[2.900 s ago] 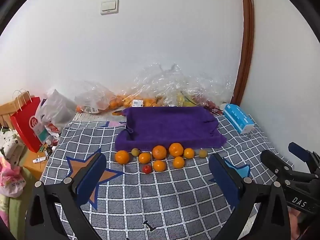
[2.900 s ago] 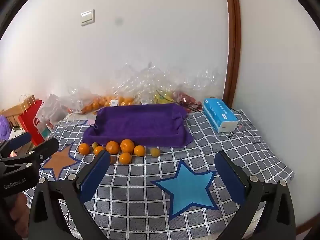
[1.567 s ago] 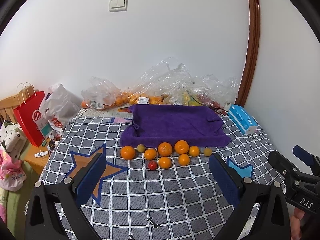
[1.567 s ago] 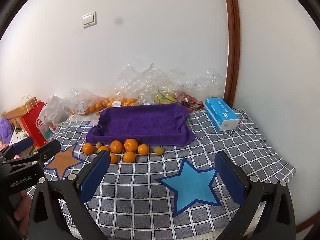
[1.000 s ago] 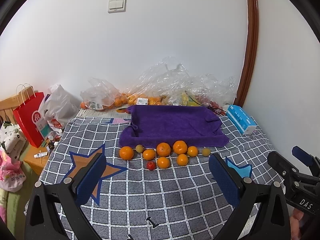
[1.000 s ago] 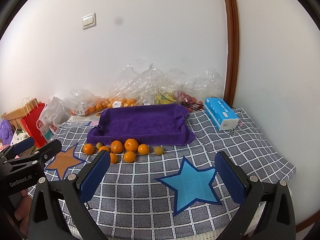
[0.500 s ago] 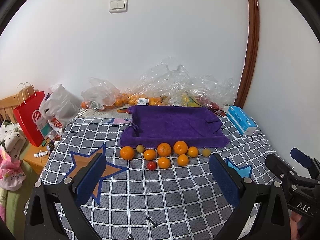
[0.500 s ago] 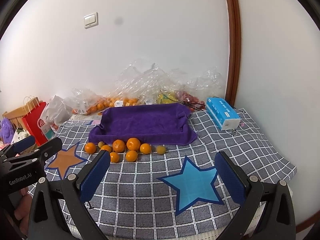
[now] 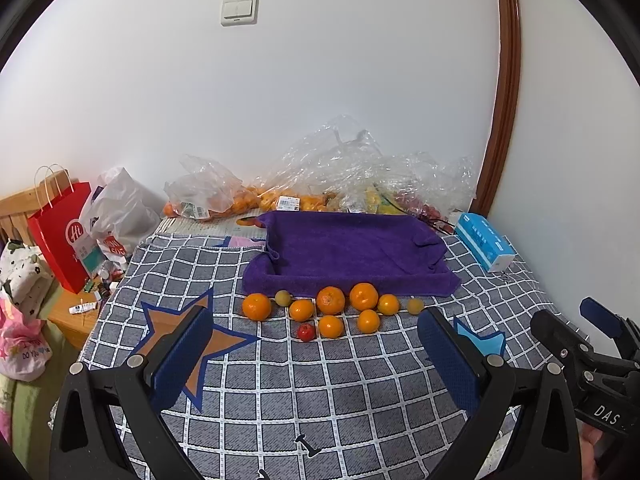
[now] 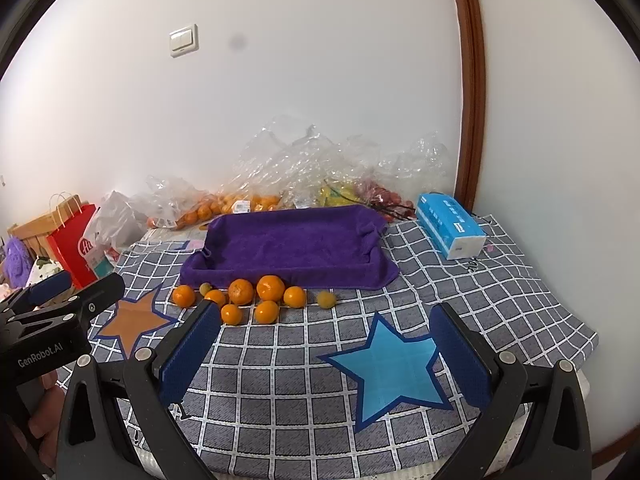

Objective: Organize fruits

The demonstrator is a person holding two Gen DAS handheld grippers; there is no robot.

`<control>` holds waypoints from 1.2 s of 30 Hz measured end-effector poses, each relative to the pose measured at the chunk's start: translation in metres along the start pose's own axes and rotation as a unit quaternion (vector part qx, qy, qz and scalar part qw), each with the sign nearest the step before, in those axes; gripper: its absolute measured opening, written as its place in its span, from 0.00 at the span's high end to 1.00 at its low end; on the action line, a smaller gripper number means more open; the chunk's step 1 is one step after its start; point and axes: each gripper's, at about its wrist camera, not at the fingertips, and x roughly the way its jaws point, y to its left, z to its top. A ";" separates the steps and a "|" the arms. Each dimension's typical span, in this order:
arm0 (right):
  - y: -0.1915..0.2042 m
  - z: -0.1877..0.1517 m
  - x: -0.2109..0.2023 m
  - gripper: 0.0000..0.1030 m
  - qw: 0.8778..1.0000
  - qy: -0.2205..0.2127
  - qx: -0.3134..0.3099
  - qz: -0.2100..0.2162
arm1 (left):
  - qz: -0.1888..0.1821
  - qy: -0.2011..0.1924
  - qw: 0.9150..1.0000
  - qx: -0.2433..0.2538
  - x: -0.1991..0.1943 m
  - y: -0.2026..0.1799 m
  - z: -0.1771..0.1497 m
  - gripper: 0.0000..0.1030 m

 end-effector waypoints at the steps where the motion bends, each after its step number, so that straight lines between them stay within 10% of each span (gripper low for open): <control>1: 0.000 0.000 0.000 0.00 1.000 0.001 0.000 0.000 | 0.002 -0.001 1.000 0.001 0.000 0.000 0.000 0.00; 36: 0.005 0.013 0.047 0.00 0.999 0.001 -0.025 -0.030 | 0.006 0.003 1.000 -0.011 0.027 0.018 0.010 0.00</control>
